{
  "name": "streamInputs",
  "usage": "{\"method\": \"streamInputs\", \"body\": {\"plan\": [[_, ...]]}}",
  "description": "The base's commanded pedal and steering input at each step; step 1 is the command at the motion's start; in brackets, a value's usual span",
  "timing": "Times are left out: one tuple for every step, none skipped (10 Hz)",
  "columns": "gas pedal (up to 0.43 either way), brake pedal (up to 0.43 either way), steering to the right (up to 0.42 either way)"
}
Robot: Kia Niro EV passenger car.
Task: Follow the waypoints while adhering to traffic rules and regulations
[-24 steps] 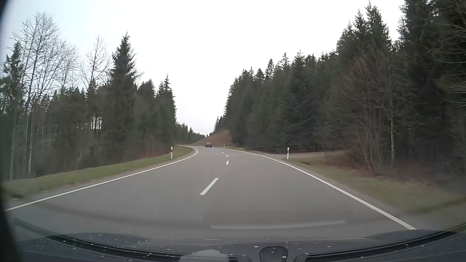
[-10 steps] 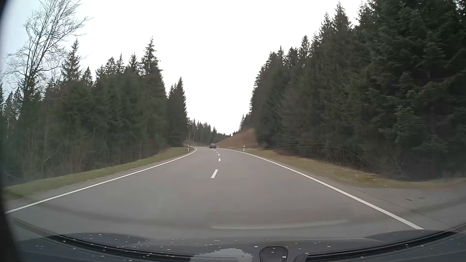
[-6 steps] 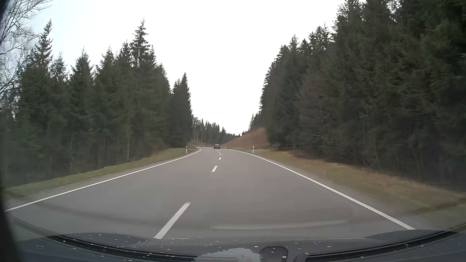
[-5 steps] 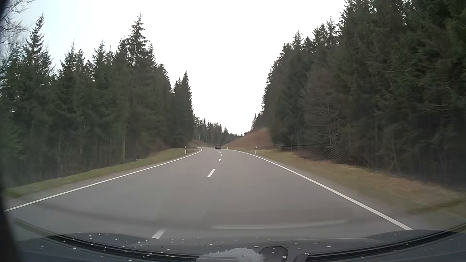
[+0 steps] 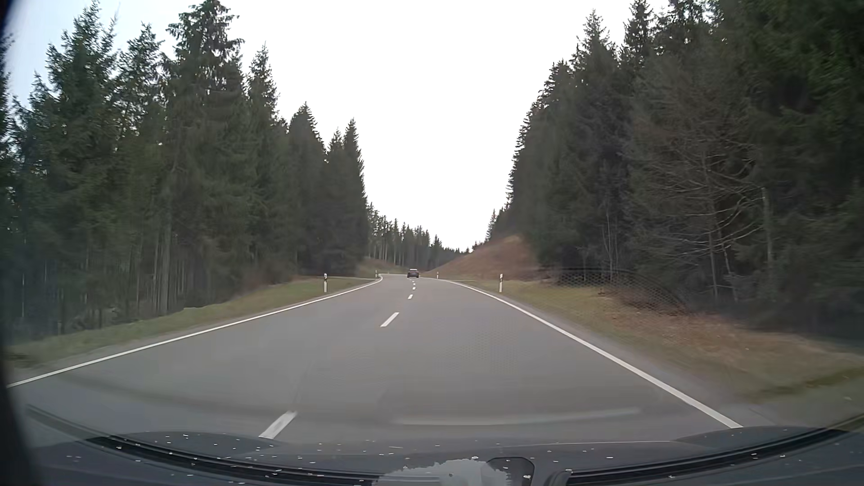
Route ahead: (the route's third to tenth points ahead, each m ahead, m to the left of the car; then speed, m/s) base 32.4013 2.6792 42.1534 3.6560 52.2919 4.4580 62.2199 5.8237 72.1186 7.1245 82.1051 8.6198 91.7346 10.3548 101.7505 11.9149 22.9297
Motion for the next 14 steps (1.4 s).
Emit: {"method": "streamInputs", "body": {"plan": [[0.319, 0.000, -0.013], [0.319, 0.000, -0.013], [0.319, 0.000, -0.013], [0.319, 0.000, -0.013], [0.319, 0.000, -0.013], [0.319, 0.000, -0.013], [0.319, 0.000, -0.013], [0.319, 0.000, -0.012], [0.319, 0.000, -0.012], [0.319, 0.000, -0.012], [0.319, 0.000, -0.012], [0.319, 0.000, -0.012], [0.319, 0.000, -0.012], [0.311, 0.000, -0.012]]}}
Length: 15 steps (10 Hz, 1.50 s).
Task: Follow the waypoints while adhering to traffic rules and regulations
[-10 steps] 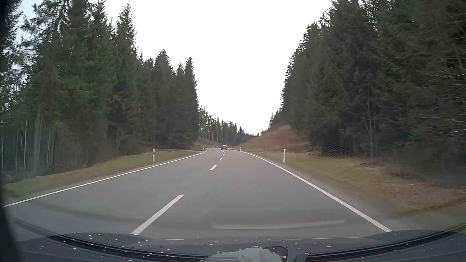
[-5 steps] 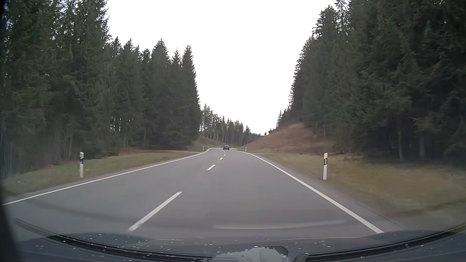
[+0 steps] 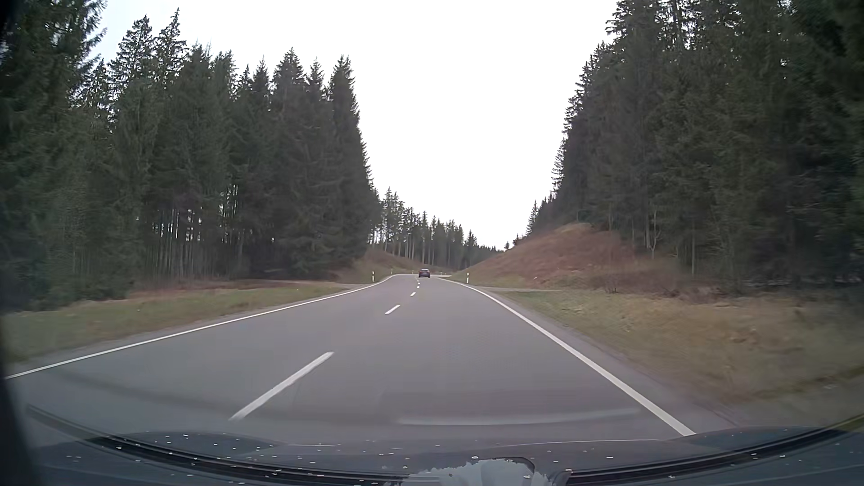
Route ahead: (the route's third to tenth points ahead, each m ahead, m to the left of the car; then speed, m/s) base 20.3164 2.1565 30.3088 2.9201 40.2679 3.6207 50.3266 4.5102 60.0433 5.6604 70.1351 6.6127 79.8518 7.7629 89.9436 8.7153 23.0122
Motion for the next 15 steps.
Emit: {"method": "streamInputs", "body": {"plan": [[0.311, 0.000, -0.012], [0.311, 0.000, -0.012], [0.311, 0.000, -0.012], [0.311, 0.000, -0.012], [0.311, 0.000, -0.012], [0.311, 0.000, -0.012], [0.311, 0.000, -0.012], [0.311, 0.000, -0.012], [0.311, 0.000, -0.012], [0.311, 0.000, -0.012], [0.299, 0.000, -0.012], [0.299, 0.000, -0.012], [0.299, 0.000, -0.012], [0.299, 0.000, -0.012], [0.287, 0.000, -0.012]]}}
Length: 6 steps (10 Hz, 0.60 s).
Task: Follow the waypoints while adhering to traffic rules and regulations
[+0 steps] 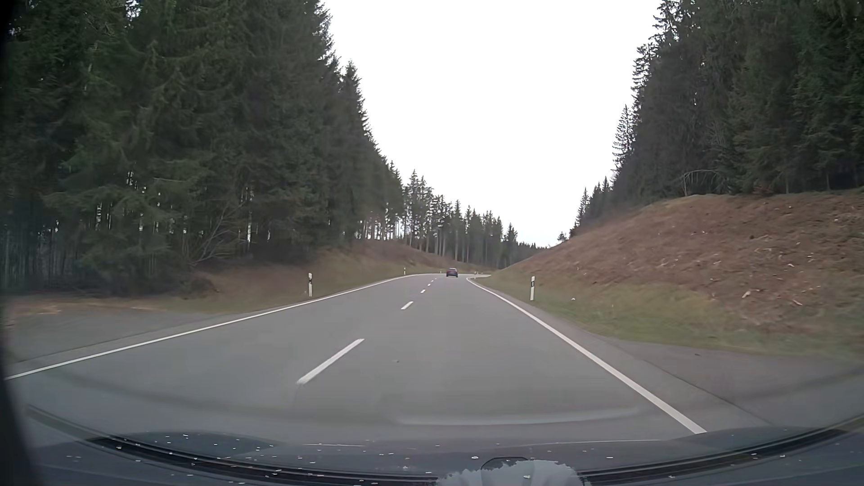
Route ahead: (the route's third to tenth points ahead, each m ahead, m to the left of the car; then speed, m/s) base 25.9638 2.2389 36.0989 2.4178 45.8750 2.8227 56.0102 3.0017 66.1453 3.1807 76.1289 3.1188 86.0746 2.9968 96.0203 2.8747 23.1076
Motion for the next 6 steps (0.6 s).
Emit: {"method": "streamInputs", "body": {"plan": [[0.287, 0.000, -0.012], [0.280, 0.000, -0.011], [0.280, 0.000, -0.008], [0.268, 0.000, -0.006], [0.268, 0.000, -0.006], [0.268, 0.000, -0.006]]}}
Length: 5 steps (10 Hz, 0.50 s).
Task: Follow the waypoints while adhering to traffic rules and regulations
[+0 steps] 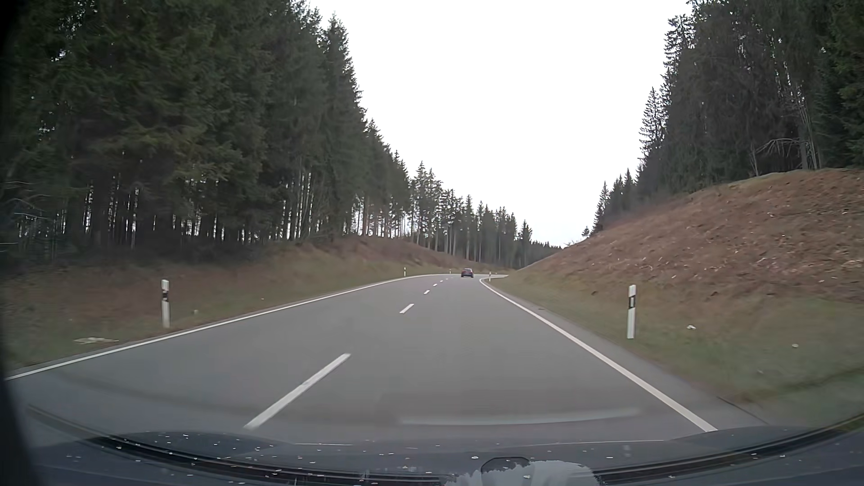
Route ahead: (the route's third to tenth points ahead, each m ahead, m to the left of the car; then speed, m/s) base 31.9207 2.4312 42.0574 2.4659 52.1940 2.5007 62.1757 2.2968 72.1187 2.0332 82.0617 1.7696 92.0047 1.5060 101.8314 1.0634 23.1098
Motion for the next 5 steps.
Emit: {"method": "streamInputs", "body": {"plan": [[0.268, 0.000, -0.006], [0.260, 0.000, -0.004], [0.260, 0.000, -0.002], [0.248, 0.000, -0.001], [0.248, 0.000, -0.001]]}}
